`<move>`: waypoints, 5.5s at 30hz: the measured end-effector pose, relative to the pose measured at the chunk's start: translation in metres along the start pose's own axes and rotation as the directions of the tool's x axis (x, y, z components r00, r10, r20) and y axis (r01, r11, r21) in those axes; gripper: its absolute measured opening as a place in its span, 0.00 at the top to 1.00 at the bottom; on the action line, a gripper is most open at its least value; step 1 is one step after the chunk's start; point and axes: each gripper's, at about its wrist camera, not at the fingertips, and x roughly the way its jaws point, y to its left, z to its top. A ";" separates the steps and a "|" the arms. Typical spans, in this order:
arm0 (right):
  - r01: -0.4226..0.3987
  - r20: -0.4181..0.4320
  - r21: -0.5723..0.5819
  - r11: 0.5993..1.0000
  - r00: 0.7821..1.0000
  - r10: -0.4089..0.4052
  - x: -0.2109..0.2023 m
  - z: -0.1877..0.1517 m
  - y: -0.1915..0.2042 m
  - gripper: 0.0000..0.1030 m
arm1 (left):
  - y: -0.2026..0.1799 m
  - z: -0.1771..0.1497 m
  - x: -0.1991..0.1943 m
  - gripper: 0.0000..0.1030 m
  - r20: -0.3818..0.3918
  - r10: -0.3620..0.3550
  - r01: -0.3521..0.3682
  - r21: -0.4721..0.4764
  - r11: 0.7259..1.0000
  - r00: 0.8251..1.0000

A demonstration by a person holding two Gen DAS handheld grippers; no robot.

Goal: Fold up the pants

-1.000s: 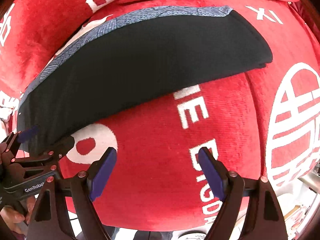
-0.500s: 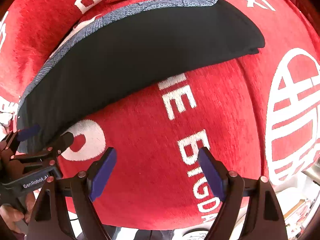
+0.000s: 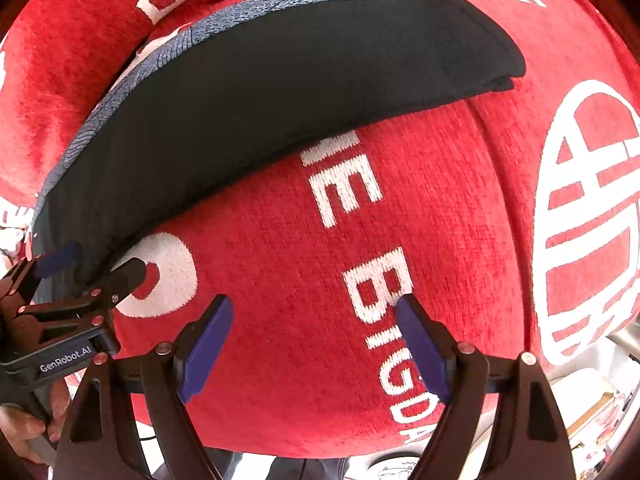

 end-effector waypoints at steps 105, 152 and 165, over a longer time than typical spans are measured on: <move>-0.776 0.489 0.384 0.501 0.631 0.602 0.022 0.079 -0.153 0.86 | -0.011 0.118 -0.014 0.00 0.236 0.100 -0.042 -0.237 0.971 0.967; -0.628 0.042 0.172 0.759 0.774 0.631 0.011 0.006 0.146 0.49 | 0.170 -0.032 -0.025 0.00 0.214 -0.098 0.152 -0.252 0.956 0.972; -0.653 0.091 0.310 0.691 0.744 0.662 0.045 0.011 0.139 0.94 | 0.185 -0.051 -0.024 0.00 0.163 -0.050 0.092 -0.258 0.962 0.985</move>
